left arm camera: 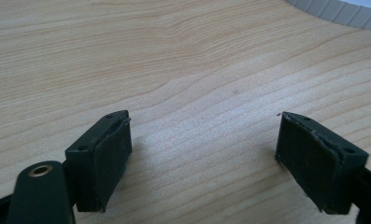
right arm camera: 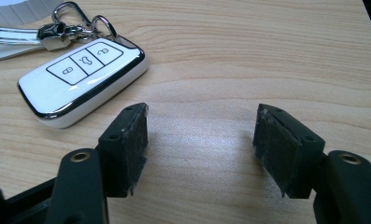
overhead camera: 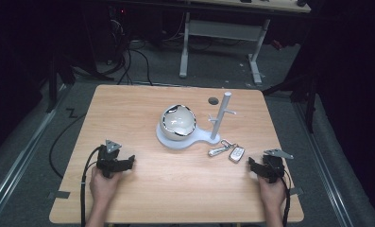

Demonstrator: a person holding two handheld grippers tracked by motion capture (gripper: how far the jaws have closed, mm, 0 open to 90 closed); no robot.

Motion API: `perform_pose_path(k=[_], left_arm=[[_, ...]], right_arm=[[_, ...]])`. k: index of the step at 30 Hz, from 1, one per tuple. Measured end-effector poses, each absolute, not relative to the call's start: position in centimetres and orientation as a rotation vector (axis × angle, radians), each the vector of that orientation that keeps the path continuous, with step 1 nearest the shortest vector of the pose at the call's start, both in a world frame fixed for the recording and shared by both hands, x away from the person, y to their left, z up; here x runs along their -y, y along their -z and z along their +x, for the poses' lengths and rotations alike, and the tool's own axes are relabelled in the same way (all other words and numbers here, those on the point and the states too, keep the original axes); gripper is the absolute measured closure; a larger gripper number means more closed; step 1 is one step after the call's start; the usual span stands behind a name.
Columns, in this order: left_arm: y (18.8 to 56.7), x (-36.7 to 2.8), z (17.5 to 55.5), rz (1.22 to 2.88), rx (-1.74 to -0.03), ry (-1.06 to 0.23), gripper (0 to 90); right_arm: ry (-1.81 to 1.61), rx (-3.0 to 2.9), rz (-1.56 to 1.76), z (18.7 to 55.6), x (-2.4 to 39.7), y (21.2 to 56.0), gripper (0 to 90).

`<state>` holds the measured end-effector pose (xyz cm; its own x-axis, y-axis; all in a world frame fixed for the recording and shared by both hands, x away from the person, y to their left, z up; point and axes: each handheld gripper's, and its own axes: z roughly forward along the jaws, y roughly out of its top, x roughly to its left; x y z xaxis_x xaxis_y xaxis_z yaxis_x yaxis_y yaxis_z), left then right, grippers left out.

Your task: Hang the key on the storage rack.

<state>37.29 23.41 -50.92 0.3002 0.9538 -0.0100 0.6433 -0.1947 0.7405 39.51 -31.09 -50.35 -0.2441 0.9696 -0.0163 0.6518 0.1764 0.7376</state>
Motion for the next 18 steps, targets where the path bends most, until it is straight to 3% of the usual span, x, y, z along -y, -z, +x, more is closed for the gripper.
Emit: perform_pose_path(k=[18], left_arm=[[50.91, -23.41, 37.3, 1.927, -1.419, -0.617, 18.7]], right_arm=[[-0.85, -1.97, 1.513, 39.53, 31.1, 50.36, 35.4]])
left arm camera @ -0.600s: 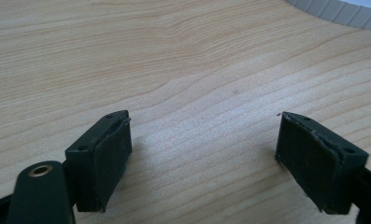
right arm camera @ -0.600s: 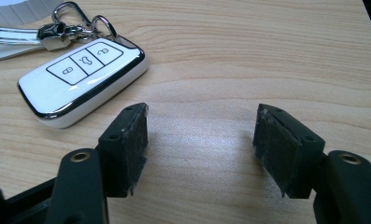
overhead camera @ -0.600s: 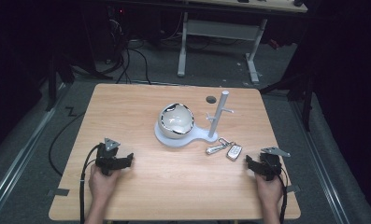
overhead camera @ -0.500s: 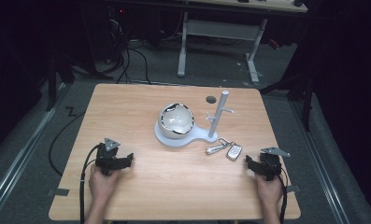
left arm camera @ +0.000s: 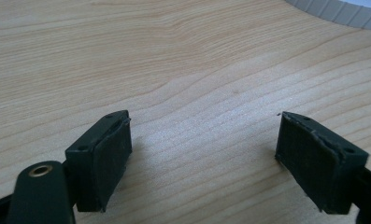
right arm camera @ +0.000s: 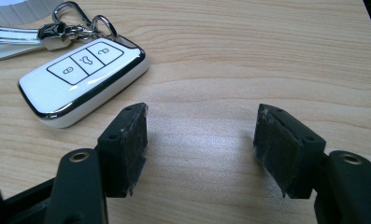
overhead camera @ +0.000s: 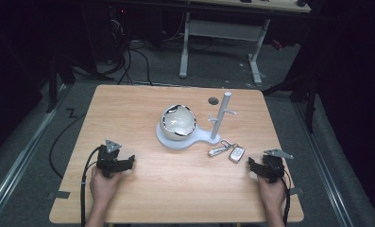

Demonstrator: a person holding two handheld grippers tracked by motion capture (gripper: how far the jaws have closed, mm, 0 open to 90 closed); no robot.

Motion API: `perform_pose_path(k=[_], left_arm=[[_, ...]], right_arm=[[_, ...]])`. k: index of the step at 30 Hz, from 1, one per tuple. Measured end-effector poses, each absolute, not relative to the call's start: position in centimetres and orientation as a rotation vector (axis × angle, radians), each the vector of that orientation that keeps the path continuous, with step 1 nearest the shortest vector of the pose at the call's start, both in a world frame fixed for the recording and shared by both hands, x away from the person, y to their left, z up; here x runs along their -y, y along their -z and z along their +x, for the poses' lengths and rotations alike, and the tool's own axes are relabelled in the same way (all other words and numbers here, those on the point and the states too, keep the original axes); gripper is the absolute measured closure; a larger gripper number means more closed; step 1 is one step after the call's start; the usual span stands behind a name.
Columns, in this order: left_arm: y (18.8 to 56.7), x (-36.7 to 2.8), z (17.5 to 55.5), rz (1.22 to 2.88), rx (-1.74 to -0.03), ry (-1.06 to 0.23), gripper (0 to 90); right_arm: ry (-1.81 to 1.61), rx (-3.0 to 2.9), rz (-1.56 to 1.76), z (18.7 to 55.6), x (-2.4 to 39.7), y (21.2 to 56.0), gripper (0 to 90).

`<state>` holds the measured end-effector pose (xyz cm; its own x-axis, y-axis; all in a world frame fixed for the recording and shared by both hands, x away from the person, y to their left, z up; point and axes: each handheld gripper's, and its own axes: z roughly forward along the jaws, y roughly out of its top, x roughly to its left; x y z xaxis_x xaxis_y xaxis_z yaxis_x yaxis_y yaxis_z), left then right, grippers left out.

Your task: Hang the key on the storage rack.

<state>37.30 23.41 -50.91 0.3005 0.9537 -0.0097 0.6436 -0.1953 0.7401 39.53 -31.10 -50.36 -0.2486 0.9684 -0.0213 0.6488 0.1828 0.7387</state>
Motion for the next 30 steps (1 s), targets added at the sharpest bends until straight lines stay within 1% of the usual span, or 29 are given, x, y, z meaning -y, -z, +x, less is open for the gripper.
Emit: perform_pose_path(k=[6, 13, 23, 28, 30], left_arm=[[50.91, -23.41, 37.32, 1.927, -1.42, -0.618, 18.7], [50.9, -23.4, 37.35, 1.926, -1.421, -0.619, 18.7], [50.9, -23.39, 37.36, 1.926, -1.422, -0.619, 18.8], [50.9, -23.39, 37.36, 1.926, -1.422, -0.619, 18.8], [50.9, -23.39, 37.35, 1.926, -1.422, -0.619, 18.8]], right_arm=[[-0.85, -1.954, 1.534, 39.5, 31.03, 50.34, 37.1], [-0.859, -1.966, 1.514, 39.3, 31.01, 50.33, 43.3], [-0.893, -1.953, 1.542, 39.05, 30.88, 50.27, 49.1], [-0.935, -1.967, 1.547, 39.0, 30.46, 50.11, 49.4], [-0.962, -1.964, 1.553, 38.87, 30.25, 49.93, 47.5]])
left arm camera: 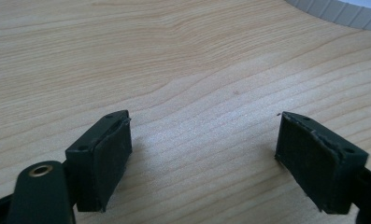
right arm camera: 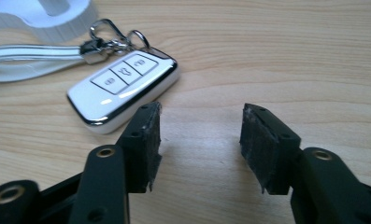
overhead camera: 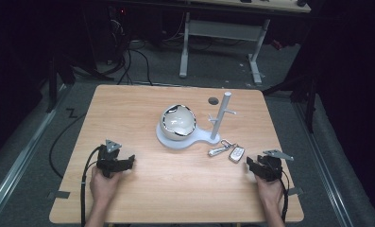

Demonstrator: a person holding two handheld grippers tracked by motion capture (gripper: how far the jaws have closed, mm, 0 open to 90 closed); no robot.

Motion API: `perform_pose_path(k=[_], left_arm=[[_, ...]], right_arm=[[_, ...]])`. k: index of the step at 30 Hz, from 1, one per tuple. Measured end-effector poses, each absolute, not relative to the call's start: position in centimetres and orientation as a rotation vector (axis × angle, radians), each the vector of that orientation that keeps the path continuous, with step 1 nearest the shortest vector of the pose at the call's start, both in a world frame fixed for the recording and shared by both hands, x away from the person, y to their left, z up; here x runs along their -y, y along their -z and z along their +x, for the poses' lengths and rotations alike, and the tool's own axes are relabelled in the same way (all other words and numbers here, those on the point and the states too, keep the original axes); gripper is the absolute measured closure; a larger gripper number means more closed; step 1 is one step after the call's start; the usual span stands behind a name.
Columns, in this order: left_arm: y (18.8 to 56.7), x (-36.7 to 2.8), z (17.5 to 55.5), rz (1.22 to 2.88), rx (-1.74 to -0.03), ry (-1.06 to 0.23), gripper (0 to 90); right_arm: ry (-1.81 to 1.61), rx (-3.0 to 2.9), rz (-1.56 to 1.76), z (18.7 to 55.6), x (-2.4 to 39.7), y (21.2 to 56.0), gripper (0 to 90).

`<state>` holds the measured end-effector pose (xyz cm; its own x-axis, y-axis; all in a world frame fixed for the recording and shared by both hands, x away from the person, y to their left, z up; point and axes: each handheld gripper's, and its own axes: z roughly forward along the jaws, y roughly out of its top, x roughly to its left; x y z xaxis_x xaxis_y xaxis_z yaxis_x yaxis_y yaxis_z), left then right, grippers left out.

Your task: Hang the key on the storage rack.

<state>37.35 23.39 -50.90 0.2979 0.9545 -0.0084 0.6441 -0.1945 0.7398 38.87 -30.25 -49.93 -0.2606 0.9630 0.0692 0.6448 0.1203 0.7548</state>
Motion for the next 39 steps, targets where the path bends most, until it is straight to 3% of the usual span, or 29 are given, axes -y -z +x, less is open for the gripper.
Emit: perform_pose_path(k=[9, 39], left_arm=[[50.9, -23.4, 37.4, 1.926, -1.422, -0.619, 18.8], [50.9, -23.4, 37.3, 1.927, -1.419, -0.617, 18.7]], right_arm=[[-0.984, -1.98, 1.495, 39.4, 29.2, 48.8, 46.3], [-0.948, -2.124, 1.367, 45.4, 25.4, 47.8, 65.7]])
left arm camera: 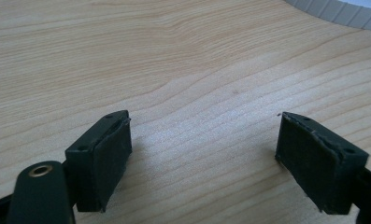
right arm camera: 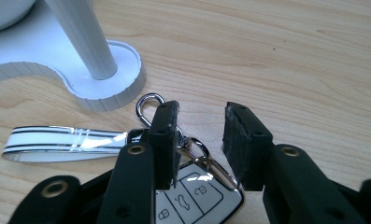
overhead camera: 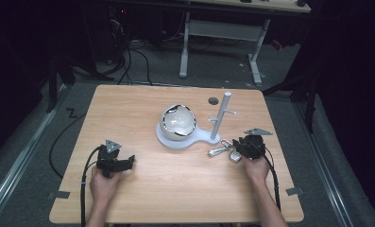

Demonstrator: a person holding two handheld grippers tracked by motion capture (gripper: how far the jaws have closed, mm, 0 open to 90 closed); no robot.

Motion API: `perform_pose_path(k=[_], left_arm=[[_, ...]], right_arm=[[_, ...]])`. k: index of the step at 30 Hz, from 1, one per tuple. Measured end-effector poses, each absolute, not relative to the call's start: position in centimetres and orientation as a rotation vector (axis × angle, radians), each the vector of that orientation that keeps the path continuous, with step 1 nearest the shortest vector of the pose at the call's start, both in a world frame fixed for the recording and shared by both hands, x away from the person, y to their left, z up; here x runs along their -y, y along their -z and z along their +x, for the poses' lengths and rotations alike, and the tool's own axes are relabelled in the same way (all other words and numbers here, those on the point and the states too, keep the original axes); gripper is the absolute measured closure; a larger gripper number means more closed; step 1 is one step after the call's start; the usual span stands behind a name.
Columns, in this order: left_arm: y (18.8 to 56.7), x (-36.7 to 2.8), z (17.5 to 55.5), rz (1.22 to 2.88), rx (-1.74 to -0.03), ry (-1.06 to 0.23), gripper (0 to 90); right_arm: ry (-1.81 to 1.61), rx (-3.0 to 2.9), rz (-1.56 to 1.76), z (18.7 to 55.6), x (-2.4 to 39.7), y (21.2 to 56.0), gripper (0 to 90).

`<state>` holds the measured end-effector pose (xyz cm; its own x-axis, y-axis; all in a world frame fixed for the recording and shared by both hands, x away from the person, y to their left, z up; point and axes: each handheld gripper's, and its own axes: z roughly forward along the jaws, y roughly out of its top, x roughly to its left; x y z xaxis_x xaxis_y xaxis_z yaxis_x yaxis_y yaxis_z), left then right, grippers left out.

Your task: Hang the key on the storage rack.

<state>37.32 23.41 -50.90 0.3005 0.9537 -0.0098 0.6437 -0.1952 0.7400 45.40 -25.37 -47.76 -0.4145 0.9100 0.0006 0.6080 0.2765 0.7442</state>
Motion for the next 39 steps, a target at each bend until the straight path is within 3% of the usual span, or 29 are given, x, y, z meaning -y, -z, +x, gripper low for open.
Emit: perform_pose_path(k=[11, 20, 39], left_arm=[[50.9, -23.4, 37.3, 1.927, -1.419, -0.617, 18.6], [50.9, -23.4, 37.3, 1.926, -1.42, -0.617, 18.6], [50.9, -23.4, 37.3, 1.928, -1.419, -0.617, 18.6]], right_arm=[[-0.917, -2.178, 1.388, 45.9, 25.5, 48.6, 72.5], [-0.934, -2.205, 1.368, 45.6, 25.9, 49.0, 86.6], [-1.082, -2.125, 1.253, 43.4, 26.9, 46.4, 87.8]])
